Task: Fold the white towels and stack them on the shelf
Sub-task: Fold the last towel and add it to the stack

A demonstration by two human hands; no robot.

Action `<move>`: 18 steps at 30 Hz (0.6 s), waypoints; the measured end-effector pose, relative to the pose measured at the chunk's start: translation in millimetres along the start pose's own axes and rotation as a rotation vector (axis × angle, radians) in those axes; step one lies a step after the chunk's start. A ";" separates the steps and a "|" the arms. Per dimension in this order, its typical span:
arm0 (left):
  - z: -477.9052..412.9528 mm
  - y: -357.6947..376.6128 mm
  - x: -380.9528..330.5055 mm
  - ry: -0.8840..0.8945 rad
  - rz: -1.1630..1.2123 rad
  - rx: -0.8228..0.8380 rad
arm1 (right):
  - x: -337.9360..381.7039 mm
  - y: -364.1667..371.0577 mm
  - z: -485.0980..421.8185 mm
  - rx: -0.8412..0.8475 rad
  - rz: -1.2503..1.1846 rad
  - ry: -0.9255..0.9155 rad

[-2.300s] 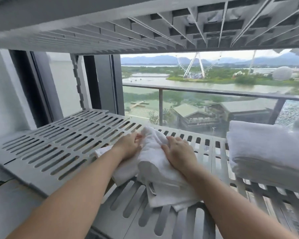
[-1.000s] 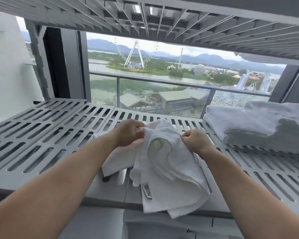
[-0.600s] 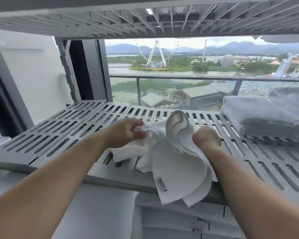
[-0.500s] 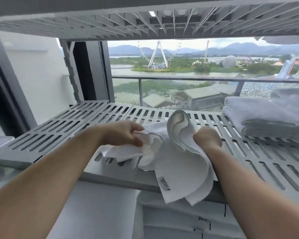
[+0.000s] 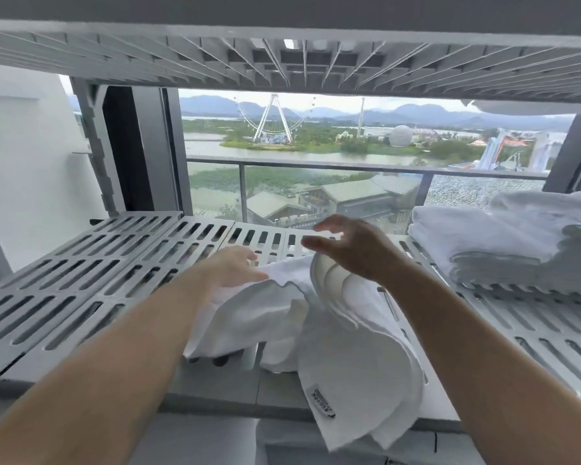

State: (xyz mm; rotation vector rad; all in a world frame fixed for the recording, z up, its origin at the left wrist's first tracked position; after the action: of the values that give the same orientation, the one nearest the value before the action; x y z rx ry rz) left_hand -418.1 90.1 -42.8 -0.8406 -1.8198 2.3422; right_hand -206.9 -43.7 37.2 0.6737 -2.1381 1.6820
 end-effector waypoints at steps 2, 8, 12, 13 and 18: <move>-9.9 -0.5 -1.6 0.018 -0.098 -0.040 | 12.9 15.4 2.2 0.201 0.176 0.012; -19.0 -9.8 -15.9 0.084 -0.215 0.006 | -1.2 20.4 -6.1 0.237 0.401 0.244; -21.3 -63.2 -16.4 0.066 -0.325 0.076 | -22.2 -18.2 -15.6 -0.069 0.009 0.269; -23.0 -80.5 -13.4 0.051 -0.347 0.036 | -29.2 -29.2 -17.0 -0.145 -0.082 0.266; -25.4 -112.7 -12.8 0.024 -0.462 -0.761 | -79.8 -49.1 -23.8 -0.434 -0.146 0.411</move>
State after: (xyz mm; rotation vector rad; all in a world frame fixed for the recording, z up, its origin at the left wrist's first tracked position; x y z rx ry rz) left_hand -427.1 141.7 60.9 -0.3942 -2.5750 1.3531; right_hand -114.0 -17.3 40.1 0.3134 -1.9979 1.1076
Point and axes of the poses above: each hand's wrist, its own z-axis away from the middle knuckle, its own y-axis out of the palm, x = y × z, the point moved 4 cm from there along -z, towards the middle knuckle, and after that the axes turned 8 degrees about x, right-handed, at the moved point
